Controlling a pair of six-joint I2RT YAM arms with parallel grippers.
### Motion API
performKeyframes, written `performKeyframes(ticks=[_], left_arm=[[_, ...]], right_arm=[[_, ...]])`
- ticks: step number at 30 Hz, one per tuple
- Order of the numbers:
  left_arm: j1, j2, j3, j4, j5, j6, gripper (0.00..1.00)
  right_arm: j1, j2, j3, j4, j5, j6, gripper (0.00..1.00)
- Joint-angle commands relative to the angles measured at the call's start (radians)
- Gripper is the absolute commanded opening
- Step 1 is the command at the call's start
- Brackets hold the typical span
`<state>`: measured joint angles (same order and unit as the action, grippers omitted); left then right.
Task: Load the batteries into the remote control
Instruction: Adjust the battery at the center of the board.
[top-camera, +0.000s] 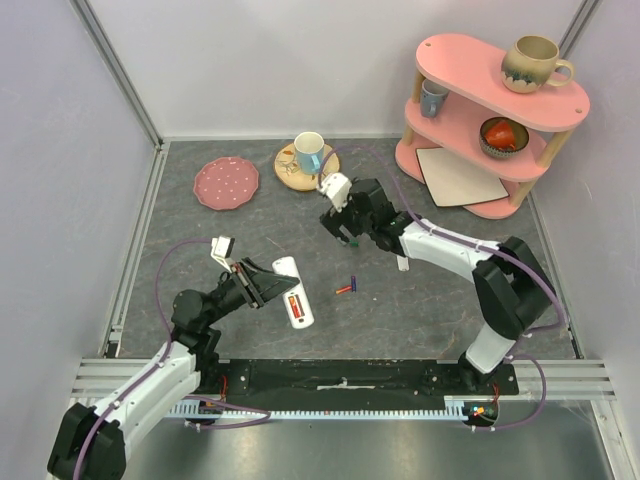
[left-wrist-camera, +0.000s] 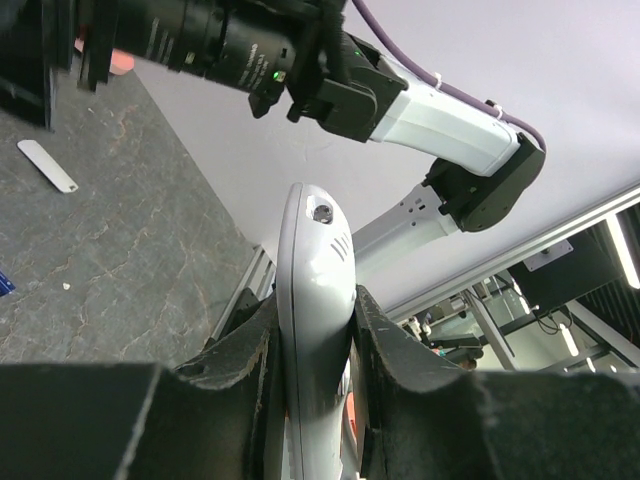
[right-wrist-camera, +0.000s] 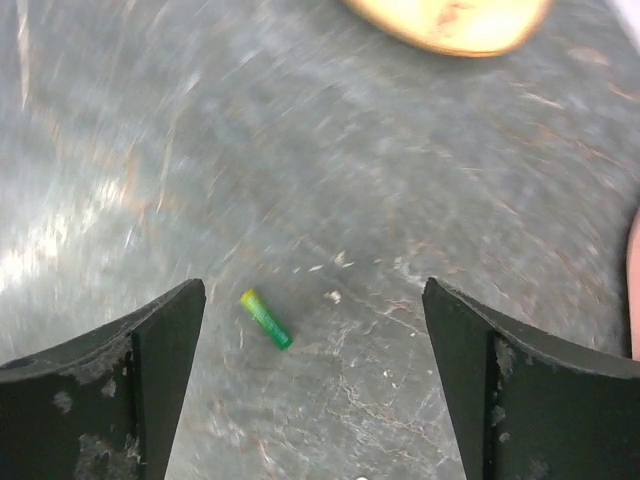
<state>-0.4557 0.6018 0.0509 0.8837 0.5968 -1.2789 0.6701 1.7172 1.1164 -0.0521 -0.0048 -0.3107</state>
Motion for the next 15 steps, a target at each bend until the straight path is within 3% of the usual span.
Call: performKeyframes(ticks=[1, 3, 6, 9, 10, 15], left_arm=[[0.0, -0.027, -0.08, 0.006, -0.009, -0.01, 0.02], [0.0, -0.045, -0.079, -0.027, -0.018, -0.002, 0.02], [0.0, -0.048, -0.072, -0.051, -0.031, 0.007, 0.02], [0.0, -0.045, -0.066, -0.071, -0.041, 0.015, 0.02], [0.0, -0.046, -0.068, -0.075, -0.048, 0.018, 0.02], [0.0, -0.056, -0.065, -0.112, -0.055, 0.029, 0.02]], right_arm=[[-0.004, -0.042, 0.031, 0.038, 0.32, 0.534, 0.98], [-0.021, 0.013, 0.14, -0.092, 0.253, 0.651, 0.98], [-0.033, 0.027, 0.108, -0.077, 0.167, 0.757, 0.97], [-0.021, 0.024, 0.068, -0.064, 0.251, 0.919, 0.95], [-0.009, 0.024, 0.063, -0.095, 0.341, 0.964, 0.94], [0.029, 0.077, 0.08, -0.189, 0.5, 1.064, 0.94]])
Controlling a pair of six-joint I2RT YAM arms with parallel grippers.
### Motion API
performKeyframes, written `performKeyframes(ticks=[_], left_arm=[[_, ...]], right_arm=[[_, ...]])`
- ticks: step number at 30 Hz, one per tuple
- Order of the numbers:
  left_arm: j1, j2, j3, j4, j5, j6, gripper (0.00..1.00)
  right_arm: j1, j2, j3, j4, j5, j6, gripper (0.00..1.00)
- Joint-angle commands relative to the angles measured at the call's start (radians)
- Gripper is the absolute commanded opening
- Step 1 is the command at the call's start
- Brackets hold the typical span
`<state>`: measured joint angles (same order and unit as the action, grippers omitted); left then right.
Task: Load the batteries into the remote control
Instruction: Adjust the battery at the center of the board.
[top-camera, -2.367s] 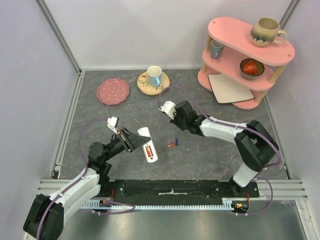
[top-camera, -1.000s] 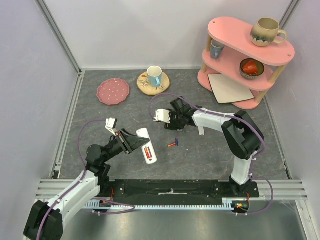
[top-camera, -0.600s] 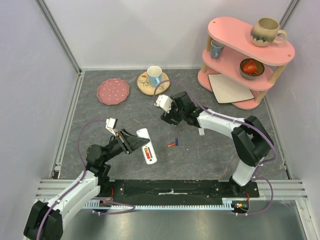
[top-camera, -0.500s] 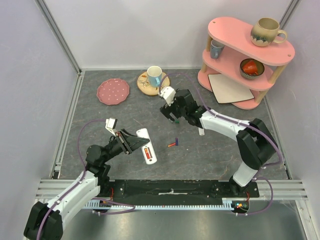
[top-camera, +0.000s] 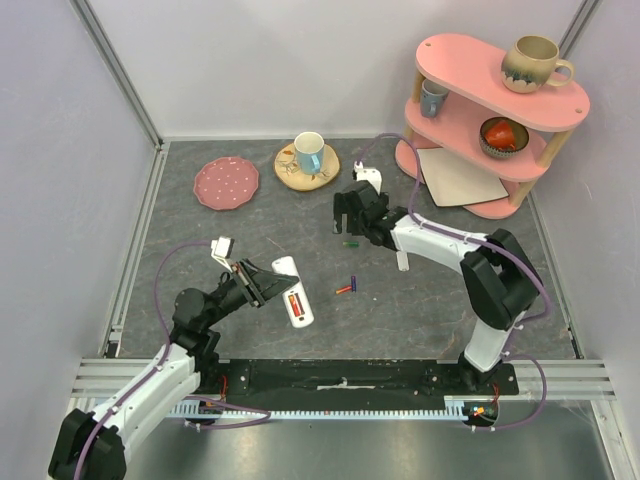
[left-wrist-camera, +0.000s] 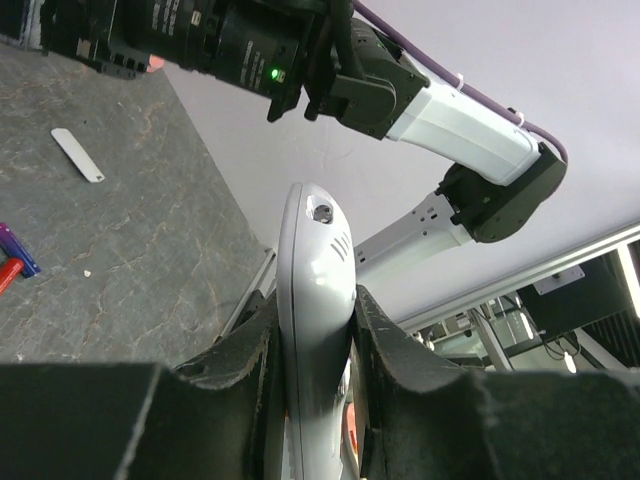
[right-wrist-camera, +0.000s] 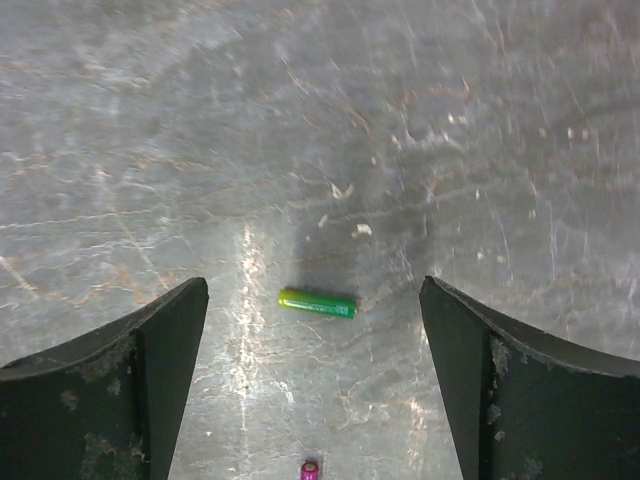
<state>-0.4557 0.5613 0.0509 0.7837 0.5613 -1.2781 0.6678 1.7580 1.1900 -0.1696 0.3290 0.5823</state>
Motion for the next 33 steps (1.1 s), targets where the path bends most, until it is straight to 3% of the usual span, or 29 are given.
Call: performKeyframes(ticks=[1, 6, 33], left_arm=[[0.0, -0.012, -0.065, -0.015, -0.021, 0.029, 0.02], [0.0, -0.011, -0.063, -0.023, -0.023, 0.034, 0.02], [-0.001, -0.015, -0.056, -0.057, -0.023, 0.054, 0.02]], right_arm=[[0.048, 0.041, 0.011, -0.074, 0.191, 0.175, 0.96], [0.096, 0.098, 0.029, -0.105, 0.245, 0.197, 0.98], [0.11, 0.23, 0.115, -0.148, 0.229, 0.309, 0.72]])
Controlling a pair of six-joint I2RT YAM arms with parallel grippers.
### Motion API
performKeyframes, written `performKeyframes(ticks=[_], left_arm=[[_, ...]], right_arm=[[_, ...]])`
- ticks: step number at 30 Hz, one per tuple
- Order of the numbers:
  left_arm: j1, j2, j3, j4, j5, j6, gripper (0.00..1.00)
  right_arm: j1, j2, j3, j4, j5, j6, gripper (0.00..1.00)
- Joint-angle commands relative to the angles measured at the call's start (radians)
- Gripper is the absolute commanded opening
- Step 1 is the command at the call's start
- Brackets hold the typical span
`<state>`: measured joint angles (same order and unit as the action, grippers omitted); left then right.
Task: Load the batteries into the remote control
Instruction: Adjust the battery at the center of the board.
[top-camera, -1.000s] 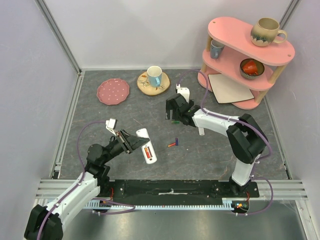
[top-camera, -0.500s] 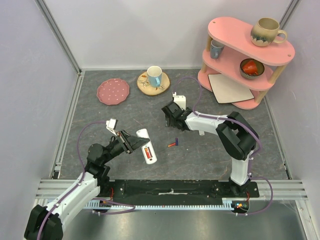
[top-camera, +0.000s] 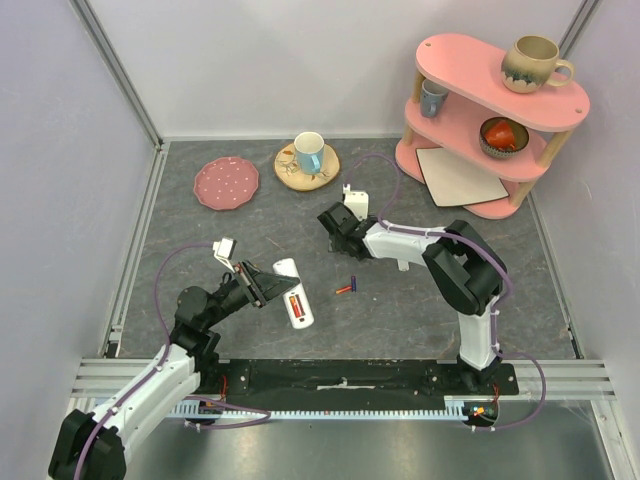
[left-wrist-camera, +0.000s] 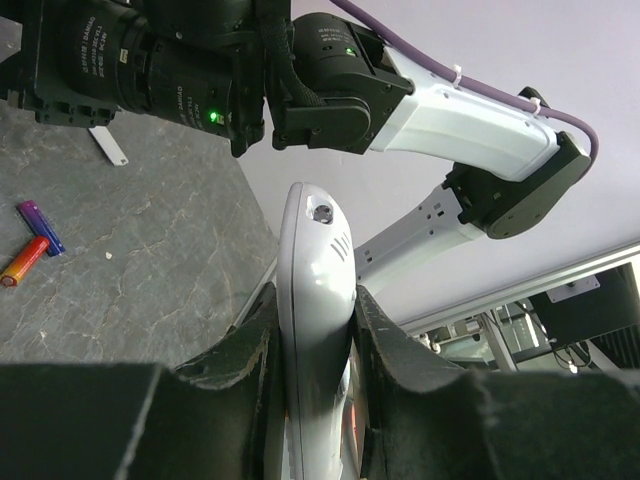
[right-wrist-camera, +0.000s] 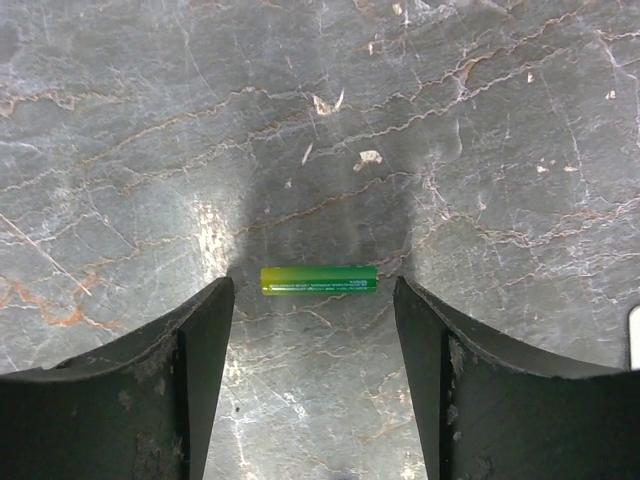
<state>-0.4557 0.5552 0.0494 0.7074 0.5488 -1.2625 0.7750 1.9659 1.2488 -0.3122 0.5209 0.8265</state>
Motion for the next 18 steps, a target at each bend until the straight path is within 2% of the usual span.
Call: performKeyframes(ticks=[1, 18], left_arm=[[0.0, -0.009, -0.054, 0.017, -0.01, 0.04, 0.02], [-0.001, -0.02, -0.065, 0.009, -0.016, 0.035, 0.02]], right_arm=[[0.004, 0.027, 0.061, -0.008, 0.034, 0.068, 0.71], [0.004, 0.041, 0.018, -0.019, 0.036, 0.077, 0.62]])
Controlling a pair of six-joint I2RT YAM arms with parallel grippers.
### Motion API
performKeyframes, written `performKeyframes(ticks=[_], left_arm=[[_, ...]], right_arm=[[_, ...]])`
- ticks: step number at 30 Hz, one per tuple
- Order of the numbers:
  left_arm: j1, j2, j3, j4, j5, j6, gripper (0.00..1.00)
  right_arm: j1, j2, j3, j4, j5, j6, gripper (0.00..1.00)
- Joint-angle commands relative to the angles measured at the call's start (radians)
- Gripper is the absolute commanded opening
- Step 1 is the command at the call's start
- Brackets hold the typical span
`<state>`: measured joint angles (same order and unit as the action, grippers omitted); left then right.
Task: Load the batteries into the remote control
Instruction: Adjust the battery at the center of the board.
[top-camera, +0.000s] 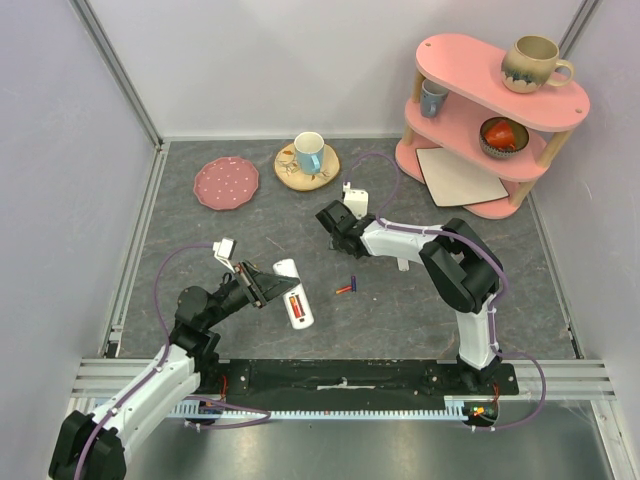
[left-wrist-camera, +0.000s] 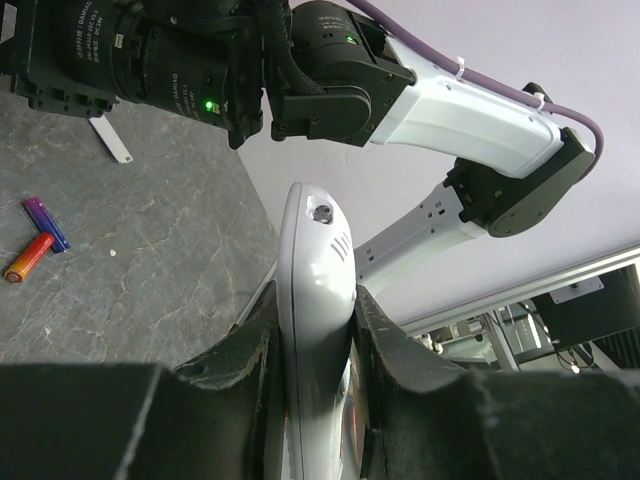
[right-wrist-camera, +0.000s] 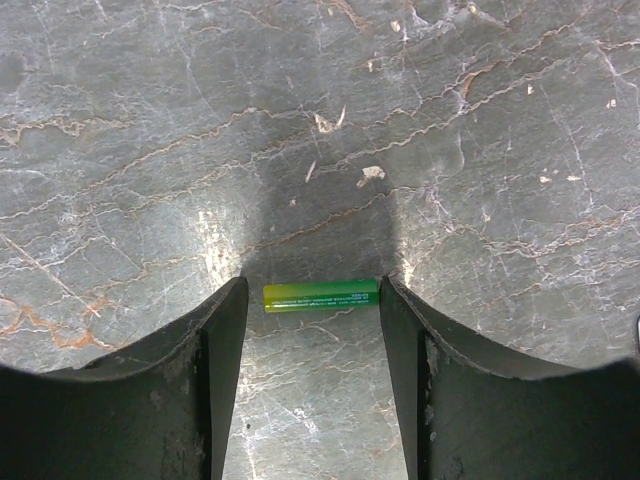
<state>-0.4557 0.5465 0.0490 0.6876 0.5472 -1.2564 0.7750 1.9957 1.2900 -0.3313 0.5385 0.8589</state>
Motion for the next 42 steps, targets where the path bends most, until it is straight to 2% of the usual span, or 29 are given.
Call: performKeyframes(ticks=[1, 7, 10, 11, 14, 15, 19, 20, 22, 24, 25, 26, 27, 30, 35, 38, 42], left_arm=[[-0.001, -0.011, -0.063, 0.029, -0.016, 0.029, 0.02], [-0.001, -0.013, -0.07, 0.029, -0.02, 0.025, 0.02], [0.0, -0.016, -0.07, 0.029, -0.02, 0.022, 0.02], [0.0, -0.016, -0.07, 0.029, -0.023, 0.022, 0.02], [0.0, -0.019, -0.07, 0.029, -0.021, 0.02, 0.02], [0.0, -0.02, -0.07, 0.029, -0.021, 0.018, 0.02], [0.0, -0.023, -0.07, 0.03, -0.021, 0.017, 0.02], [-0.001, -0.026, -0.07, 0.029, -0.02, 0.018, 0.02], [0.0, -0.03, -0.074, 0.027, -0.021, 0.017, 0.02], [-0.001, -0.033, -0.077, 0.029, -0.021, 0.014, 0.02], [-0.001, -0.036, -0.078, 0.029, -0.021, 0.012, 0.02], [-0.001, -0.036, -0.081, 0.029, -0.021, 0.009, 0.02], [0.0, -0.036, -0.084, 0.029, -0.021, 0.009, 0.02], [-0.001, -0.036, -0.081, 0.029, -0.02, 0.008, 0.02], [-0.014, -0.037, -0.07, 0.029, -0.015, 0.012, 0.02], [-0.017, -0.049, -0.083, 0.03, -0.023, 0.009, 0.02], [-0.021, -0.053, -0.09, 0.035, -0.024, 0.005, 0.02]], right_arm=[[0.003, 0.009, -0.026, 0.0, 0.017, 0.045, 0.61], [0.004, 0.006, -0.055, 0.009, 0.012, 0.042, 0.52], [0.004, -0.003, -0.072, 0.024, -0.001, 0.028, 0.42], [0.004, -0.009, -0.083, 0.037, -0.008, 0.011, 0.33], [0.003, -0.082, -0.116, 0.064, 0.001, -0.047, 0.2], [0.004, -0.104, -0.124, 0.07, 0.009, -0.072, 0.19], [0.006, -0.211, -0.149, 0.149, -0.084, -0.349, 0.23], [0.007, -0.248, -0.164, 0.162, -0.116, -0.509, 0.27], [0.004, -0.276, -0.19, 0.189, -0.226, -0.689, 0.27], [0.003, -0.302, -0.204, 0.164, -0.277, -0.89, 0.19], [-0.003, -0.308, -0.201, 0.119, -0.299, -0.937, 0.14], [-0.009, -0.308, -0.184, 0.091, -0.302, -0.972, 0.02], [-0.013, -0.313, -0.181, 0.071, -0.307, -1.036, 0.0], [-0.011, -0.334, -0.211, 0.089, -0.385, -1.16, 0.0], [-0.01, -0.272, -0.222, 0.054, -0.365, -1.305, 0.0], [-0.011, -0.216, -0.198, 0.017, -0.341, -1.34, 0.0], [-0.013, -0.175, -0.14, -0.038, -0.382, -1.338, 0.0]])
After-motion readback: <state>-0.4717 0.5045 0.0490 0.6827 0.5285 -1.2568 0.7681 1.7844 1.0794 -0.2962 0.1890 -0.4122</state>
